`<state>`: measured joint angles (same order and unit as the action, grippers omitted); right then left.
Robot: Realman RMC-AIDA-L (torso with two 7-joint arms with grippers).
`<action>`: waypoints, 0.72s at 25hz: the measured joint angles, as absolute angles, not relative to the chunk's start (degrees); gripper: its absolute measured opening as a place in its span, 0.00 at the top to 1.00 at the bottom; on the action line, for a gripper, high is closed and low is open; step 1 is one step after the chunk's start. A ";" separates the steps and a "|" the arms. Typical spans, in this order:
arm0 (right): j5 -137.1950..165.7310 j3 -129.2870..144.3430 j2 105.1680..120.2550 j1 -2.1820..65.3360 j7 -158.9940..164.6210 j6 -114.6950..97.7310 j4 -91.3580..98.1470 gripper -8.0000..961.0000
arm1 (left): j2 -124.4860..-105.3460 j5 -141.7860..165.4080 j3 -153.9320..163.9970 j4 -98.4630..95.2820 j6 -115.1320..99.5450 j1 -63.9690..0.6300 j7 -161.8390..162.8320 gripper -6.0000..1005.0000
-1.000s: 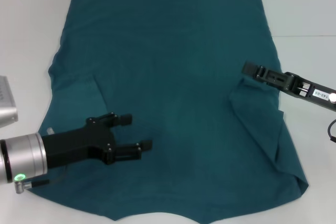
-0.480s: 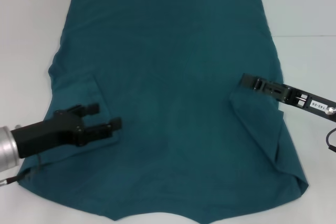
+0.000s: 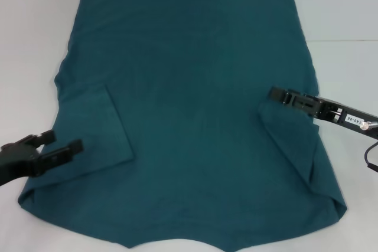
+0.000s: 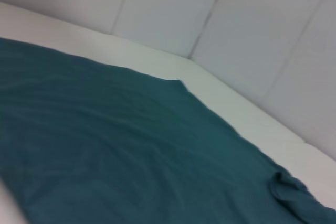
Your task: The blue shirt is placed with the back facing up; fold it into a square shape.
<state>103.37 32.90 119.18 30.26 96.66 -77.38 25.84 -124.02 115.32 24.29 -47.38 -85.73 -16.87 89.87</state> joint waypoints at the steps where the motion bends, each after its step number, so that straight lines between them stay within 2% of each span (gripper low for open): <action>1: 103.37 32.90 119.18 30.26 96.66 -77.38 25.84 0.06 | -123.99 115.56 23.73 -47.79 -85.75 -16.38 90.32 0.07; 18: 103.09 32.95 119.12 30.93 98.07 -76.19 25.84 0.06 | -123.84 124.66 17.01 -49.48 -85.82 -13.66 92.66 0.08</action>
<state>103.09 32.95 119.12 30.93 98.07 -76.19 25.84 -123.84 124.66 17.01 -49.48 -85.82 -13.66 92.66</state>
